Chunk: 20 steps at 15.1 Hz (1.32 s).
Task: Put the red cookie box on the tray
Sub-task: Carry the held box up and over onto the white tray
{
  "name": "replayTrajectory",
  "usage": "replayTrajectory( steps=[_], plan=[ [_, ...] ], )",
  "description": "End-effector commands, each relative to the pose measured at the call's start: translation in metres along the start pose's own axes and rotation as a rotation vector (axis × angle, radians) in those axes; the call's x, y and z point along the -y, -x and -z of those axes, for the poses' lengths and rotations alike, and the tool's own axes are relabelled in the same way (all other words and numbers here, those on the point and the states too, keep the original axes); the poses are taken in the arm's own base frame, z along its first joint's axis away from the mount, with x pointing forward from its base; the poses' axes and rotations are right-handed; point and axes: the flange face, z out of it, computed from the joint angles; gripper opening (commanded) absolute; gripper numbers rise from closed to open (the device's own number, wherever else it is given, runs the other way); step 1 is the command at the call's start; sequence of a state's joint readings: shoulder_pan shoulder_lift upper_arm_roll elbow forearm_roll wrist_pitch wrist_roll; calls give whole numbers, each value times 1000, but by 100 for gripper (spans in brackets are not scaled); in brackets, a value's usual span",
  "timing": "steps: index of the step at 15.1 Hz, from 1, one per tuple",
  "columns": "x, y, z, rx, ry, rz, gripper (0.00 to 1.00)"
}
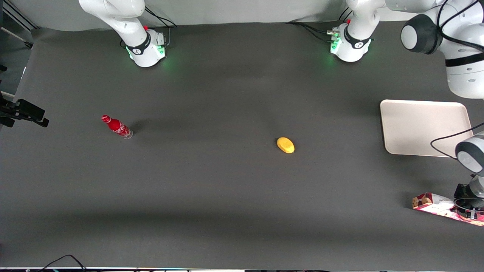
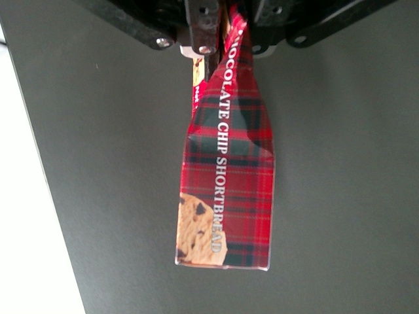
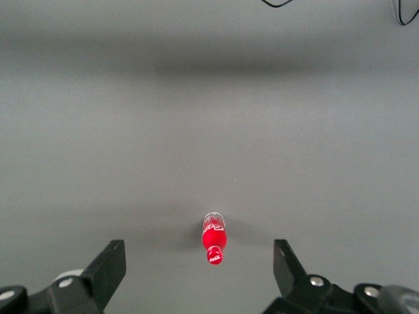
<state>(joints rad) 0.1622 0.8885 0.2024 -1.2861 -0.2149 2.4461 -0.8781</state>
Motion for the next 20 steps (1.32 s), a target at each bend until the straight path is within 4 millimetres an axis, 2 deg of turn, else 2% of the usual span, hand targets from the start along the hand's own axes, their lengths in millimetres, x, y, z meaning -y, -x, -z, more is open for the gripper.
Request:
replayTrajectory(
  steps=[1,4,7,9,11,12,15,17,18,20],
  plan=[
    [-4,-20,84,79,-72,-209,0],
    [3,-27,158,164,-97,-449,0],
    [27,-34,221,268,-141,-666,0],
    [46,-41,254,319,-172,-846,0],
    [71,-51,272,374,-241,-1018,0],
    [88,-60,276,394,-272,-1100,0],
    [156,-97,272,419,-266,-1203,0],
    [207,-111,248,400,-235,-1294,0],
    [232,-114,229,391,-236,-1302,0],
    [262,-108,192,380,-231,-1312,0]
  ],
)
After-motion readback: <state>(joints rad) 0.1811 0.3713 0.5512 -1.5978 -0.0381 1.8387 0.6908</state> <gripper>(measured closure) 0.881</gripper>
